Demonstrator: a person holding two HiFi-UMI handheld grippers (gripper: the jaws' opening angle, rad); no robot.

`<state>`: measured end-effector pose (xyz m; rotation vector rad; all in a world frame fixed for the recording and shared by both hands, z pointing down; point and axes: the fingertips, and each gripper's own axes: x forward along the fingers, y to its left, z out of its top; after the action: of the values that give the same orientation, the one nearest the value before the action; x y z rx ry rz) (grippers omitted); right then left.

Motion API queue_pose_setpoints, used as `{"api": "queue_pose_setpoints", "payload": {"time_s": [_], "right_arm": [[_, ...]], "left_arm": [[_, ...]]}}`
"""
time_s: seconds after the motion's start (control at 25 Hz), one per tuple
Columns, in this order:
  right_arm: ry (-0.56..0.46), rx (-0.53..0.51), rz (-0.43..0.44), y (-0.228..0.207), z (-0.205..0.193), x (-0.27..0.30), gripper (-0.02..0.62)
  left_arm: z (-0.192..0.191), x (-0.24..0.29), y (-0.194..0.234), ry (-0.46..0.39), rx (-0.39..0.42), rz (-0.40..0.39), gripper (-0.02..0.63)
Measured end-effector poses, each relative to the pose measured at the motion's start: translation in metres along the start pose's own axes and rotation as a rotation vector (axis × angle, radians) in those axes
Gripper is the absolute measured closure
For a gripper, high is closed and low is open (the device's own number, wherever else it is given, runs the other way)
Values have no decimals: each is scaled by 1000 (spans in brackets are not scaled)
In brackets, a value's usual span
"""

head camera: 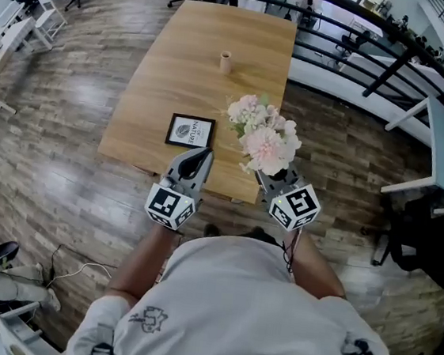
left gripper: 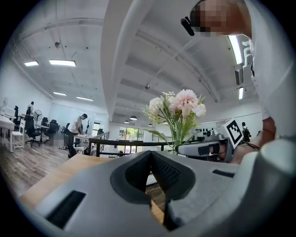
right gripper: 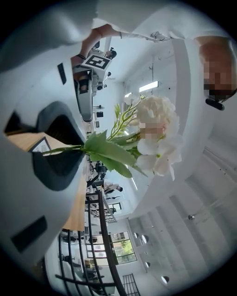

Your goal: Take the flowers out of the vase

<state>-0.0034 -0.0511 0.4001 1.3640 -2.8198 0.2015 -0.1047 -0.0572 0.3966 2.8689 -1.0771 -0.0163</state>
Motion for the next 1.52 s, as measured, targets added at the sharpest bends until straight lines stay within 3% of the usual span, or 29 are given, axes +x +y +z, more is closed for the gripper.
{"api": "queue_pose_setpoints", "payload": {"time_s": [0.52,0.76,1.04,1.2,1.52], "right_arm": [[11,-69,85,-1,11,-75,555],[22,-59,119,-12,-10,-139,555],[30,-62,152,-15,-22,-180,555],[21,-63,174,-10,-28,-211,555],[17,-63,190,-4,-22,-219,555]], "left_arm": [[11,-6,-72,-56,-30,72,602],[-6,-10,-136,-51,-38,104,601],[-17,-19,-174,-57,-67,153,602],[-30,-27,-205,-39,-38,166,601],[-25,-36,-212,-7,5,185,601]]}}
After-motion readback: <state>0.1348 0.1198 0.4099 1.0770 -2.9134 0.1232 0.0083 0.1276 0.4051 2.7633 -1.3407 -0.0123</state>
